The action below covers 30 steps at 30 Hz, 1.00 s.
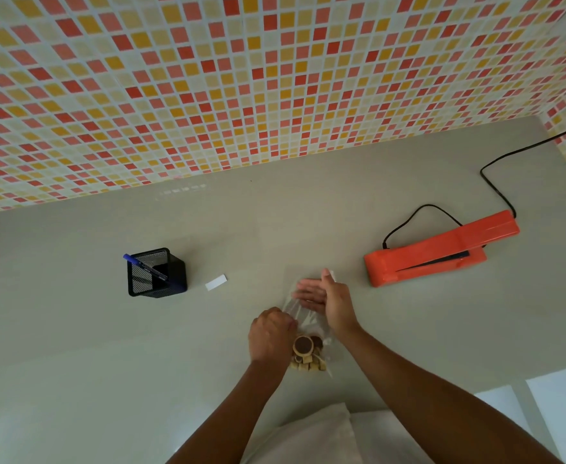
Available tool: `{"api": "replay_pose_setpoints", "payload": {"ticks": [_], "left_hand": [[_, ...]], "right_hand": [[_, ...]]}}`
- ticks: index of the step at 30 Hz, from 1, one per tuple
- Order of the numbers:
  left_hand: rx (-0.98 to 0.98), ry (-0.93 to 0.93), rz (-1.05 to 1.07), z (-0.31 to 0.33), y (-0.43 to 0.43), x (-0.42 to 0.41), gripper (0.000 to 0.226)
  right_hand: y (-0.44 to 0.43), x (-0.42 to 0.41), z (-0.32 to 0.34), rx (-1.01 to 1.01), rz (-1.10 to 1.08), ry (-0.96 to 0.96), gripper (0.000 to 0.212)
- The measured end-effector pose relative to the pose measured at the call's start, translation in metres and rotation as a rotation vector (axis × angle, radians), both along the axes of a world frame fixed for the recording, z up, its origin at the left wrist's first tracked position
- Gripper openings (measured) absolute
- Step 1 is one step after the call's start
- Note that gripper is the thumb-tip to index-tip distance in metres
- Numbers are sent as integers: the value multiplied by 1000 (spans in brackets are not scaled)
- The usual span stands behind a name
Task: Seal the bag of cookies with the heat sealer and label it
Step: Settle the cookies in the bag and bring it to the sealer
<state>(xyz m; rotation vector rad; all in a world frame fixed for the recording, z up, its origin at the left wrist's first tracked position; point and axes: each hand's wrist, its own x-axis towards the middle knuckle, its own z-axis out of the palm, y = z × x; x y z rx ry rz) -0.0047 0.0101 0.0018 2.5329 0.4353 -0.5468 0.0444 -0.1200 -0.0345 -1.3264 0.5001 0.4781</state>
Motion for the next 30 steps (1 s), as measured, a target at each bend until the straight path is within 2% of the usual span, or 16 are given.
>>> {"api": "replay_pose_setpoints", "payload": {"ticks": [5, 8, 12, 14, 16, 18, 21, 25, 28, 30], "left_hand": [[18, -49, -40, -3, 0, -2, 25], [16, -76, -32, -7, 0, -3, 23], [-39, -95, 10, -9, -1, -1, 16], [-47, -87, 10, -10, 0, 1, 20], [-49, -64, 28, -13, 2, 3, 30], [-60, -46, 48, -16, 1, 4, 34], [-63, -41, 67, -20, 1, 4, 37], [-65, -55, 73, -23, 4, 4, 37], [-69, -52, 67, -23, 4, 5, 38], [-60, -37, 61, -22, 5, 5, 40]], "right_hand": [[-4, 17, 0, -82, -60, -55, 63], [-16, 35, 4, -153, -61, -83, 54], [-10, 29, 14, -426, 140, -237, 37], [-9, 15, 22, -558, 166, -268, 23], [-15, -2, 26, -687, 113, -225, 18], [-22, -22, 24, -763, 104, -115, 26], [-21, -46, 22, -742, 139, -12, 42], [-14, -49, 16, -644, 86, 65, 52], [-12, -43, 11, -692, 212, 50, 26], [-9, -42, 7, -732, 271, -24, 21]]}}
